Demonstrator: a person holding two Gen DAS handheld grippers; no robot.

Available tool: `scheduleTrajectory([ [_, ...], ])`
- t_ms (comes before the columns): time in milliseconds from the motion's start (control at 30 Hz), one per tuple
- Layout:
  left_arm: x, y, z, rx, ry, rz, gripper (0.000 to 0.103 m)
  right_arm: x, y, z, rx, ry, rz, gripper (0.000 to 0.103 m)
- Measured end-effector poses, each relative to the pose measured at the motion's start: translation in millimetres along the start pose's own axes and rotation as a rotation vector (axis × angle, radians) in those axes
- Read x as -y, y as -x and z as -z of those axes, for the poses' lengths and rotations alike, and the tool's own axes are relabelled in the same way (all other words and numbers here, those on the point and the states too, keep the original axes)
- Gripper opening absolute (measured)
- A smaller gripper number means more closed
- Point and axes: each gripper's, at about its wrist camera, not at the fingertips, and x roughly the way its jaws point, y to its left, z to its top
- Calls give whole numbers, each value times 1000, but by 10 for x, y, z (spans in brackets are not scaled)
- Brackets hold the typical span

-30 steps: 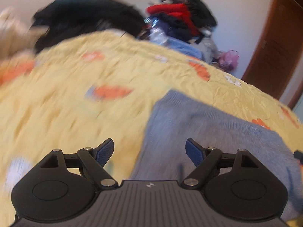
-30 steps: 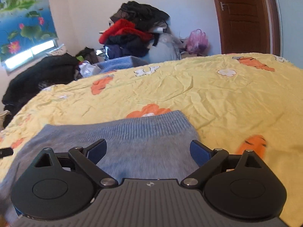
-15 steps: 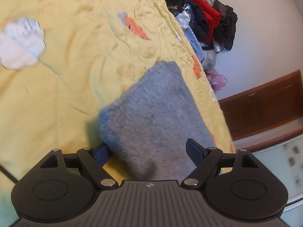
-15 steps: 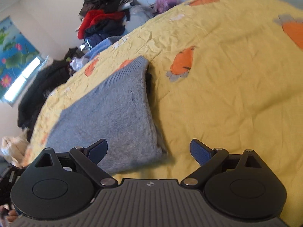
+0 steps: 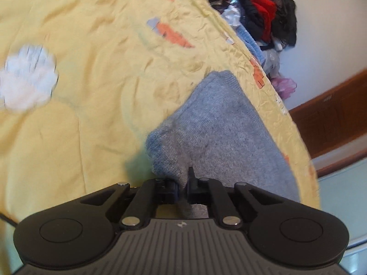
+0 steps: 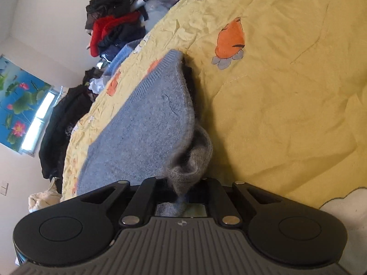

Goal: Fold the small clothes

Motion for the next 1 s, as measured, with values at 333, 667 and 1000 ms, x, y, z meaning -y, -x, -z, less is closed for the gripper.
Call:
scheduleTrajectory([
  [333,17,49,-116,-82,-170,0,7,112,140,160,-65,-76,-84,21],
  [667,-274,72,-70,-2,113,70,26,-429,526,-459,169,217,17,77],
  [1000,544,110,103,188,-229,-78,9,-1340,-173,-326,-117,371,-197,81],
])
